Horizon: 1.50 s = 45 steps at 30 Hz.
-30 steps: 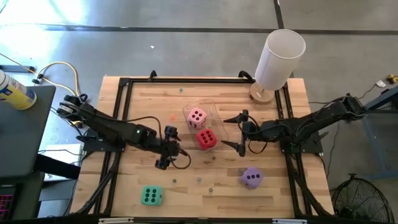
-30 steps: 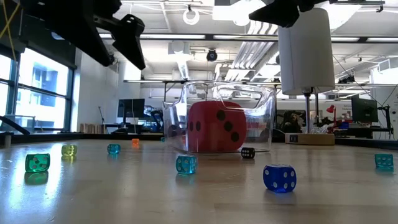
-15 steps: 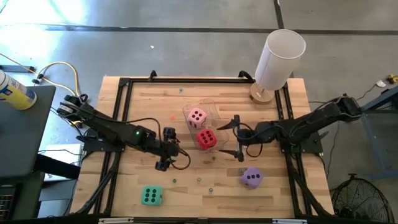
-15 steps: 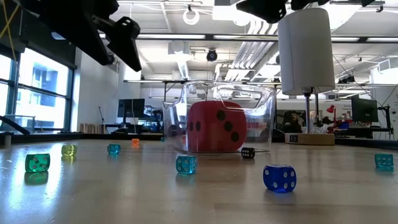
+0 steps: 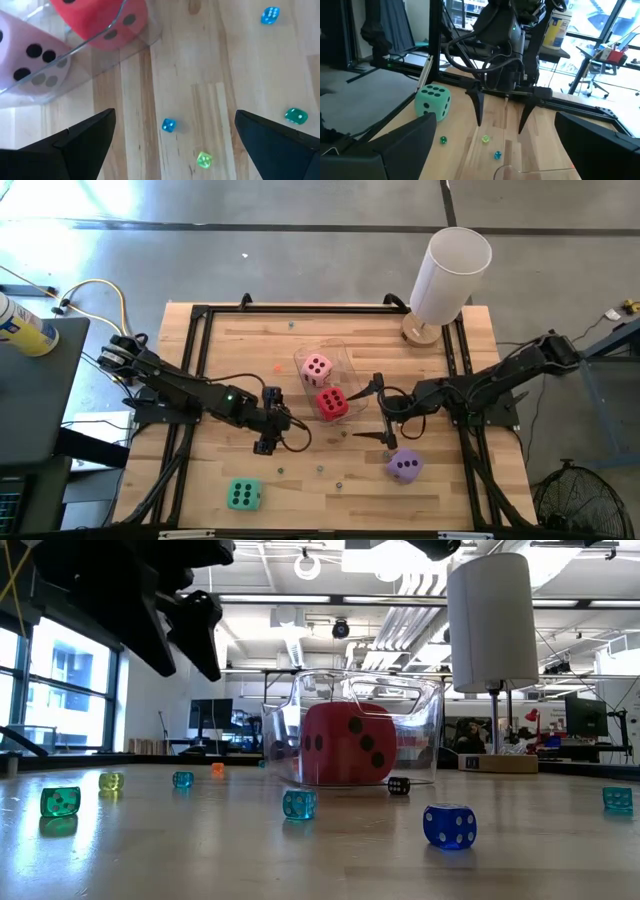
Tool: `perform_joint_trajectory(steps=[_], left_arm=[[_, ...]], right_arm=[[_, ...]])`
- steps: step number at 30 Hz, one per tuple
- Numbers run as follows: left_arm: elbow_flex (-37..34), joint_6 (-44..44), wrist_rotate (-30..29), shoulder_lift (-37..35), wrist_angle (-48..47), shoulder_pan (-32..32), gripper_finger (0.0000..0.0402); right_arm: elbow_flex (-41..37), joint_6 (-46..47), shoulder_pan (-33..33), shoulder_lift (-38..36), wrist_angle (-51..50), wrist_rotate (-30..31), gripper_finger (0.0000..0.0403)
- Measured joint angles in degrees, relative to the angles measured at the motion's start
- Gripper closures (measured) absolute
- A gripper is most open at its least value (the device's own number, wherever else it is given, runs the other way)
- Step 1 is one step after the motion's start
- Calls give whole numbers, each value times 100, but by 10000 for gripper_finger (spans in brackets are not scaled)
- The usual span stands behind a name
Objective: Pick & Place Dice
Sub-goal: Put the small blue dice into the transparent bin
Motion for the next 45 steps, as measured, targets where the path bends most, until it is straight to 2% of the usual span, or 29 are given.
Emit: perform_joint_trajectory(steps=[7,10,16,23,32,45], left_arm=[[4,-70,105,105,-36,26,2],[2,-39,299,241,-47,26,2],[2,-96,313,597,-56,44,2],[2,-700,348,881,-85,115,10],[2,-507,496,1169,-68,340,43],[-46,-407,619,1220,-61,618,47]], right_arm=[[0,94,0,0,-82,-1,3],[0,98,21,0,-115,-9,3],[0,235,22,0,-142,-21,3],[-2,367,35,0,-398,-18,3],[-2,361,35,0,-456,-47,3],[-2,350,35,0,-512,-306,3]])
